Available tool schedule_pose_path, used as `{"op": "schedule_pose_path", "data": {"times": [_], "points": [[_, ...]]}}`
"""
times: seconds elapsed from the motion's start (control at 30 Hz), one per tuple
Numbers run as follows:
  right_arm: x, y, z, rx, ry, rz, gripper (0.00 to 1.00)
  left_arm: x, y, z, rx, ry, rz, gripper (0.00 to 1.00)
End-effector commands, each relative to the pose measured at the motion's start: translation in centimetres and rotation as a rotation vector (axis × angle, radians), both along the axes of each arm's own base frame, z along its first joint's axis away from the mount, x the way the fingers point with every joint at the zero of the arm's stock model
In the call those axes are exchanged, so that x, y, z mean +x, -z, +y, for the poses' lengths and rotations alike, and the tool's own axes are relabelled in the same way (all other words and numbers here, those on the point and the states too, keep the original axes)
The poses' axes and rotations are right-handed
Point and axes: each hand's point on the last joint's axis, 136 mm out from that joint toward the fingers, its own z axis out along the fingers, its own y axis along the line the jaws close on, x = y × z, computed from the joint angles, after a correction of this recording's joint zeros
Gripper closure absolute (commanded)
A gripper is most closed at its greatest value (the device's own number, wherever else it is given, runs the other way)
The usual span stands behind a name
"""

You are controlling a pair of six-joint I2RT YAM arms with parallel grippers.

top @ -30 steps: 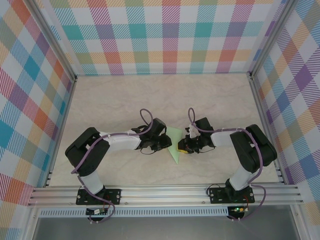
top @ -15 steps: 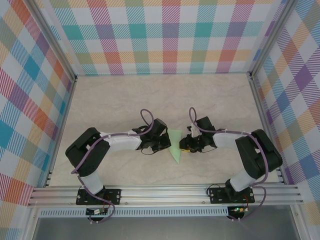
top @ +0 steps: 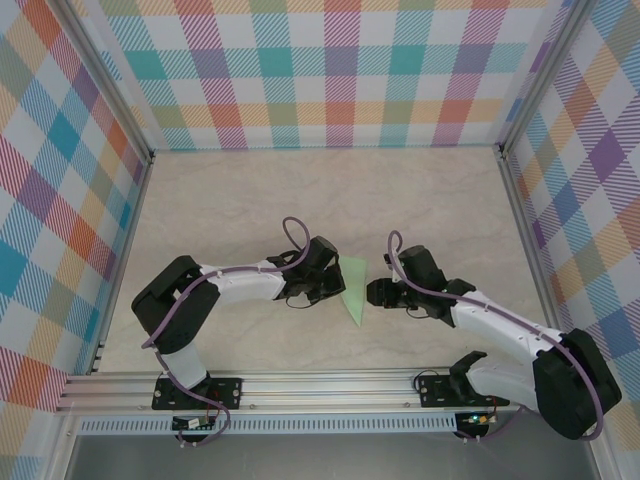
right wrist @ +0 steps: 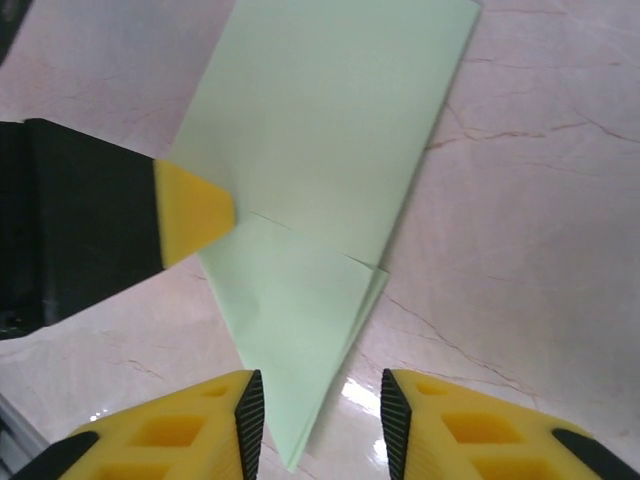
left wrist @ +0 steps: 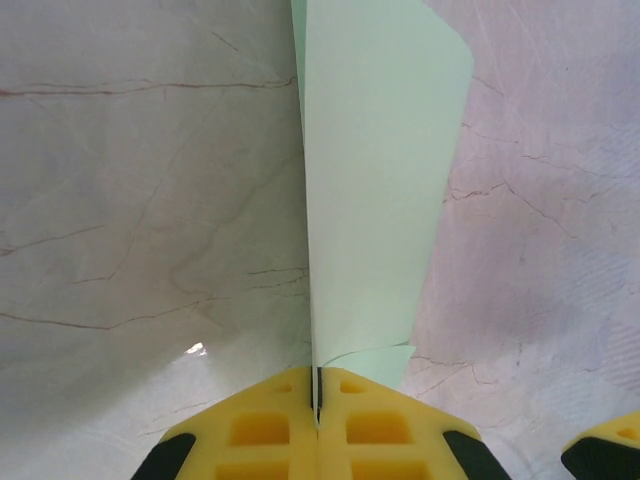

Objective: Fold a paper plane with a square sheet of paper (pick it up from the middle)
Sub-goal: Fold the wing for the fifth time at the center of the table.

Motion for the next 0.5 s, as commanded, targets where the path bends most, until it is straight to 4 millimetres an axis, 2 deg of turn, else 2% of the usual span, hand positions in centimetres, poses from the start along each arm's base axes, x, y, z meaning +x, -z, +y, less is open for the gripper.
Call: {"op": "schedule_pose_path", "data": {"times": [0.0, 0.27, 0.47], "points": [[-0.2, 0.8, -1.1, -0.067, 0.016, 0.001, 0.58, 0.0, -1.4, -0.2, -0.004, -0.005, -0.025, 1.0], [0.1, -0.2, -2.5, -0.104, 0.139, 0.039, 0.58, -0.3, -0.7, -0.1, 0.02, 0.006, -0.011, 1.0], [0.3, -2.3, -2.8, -0.058, 0.198, 0.01, 0.54, -0.3, -0.6, -0.4, 0.027, 0.017, -0.013, 1.0]]}}
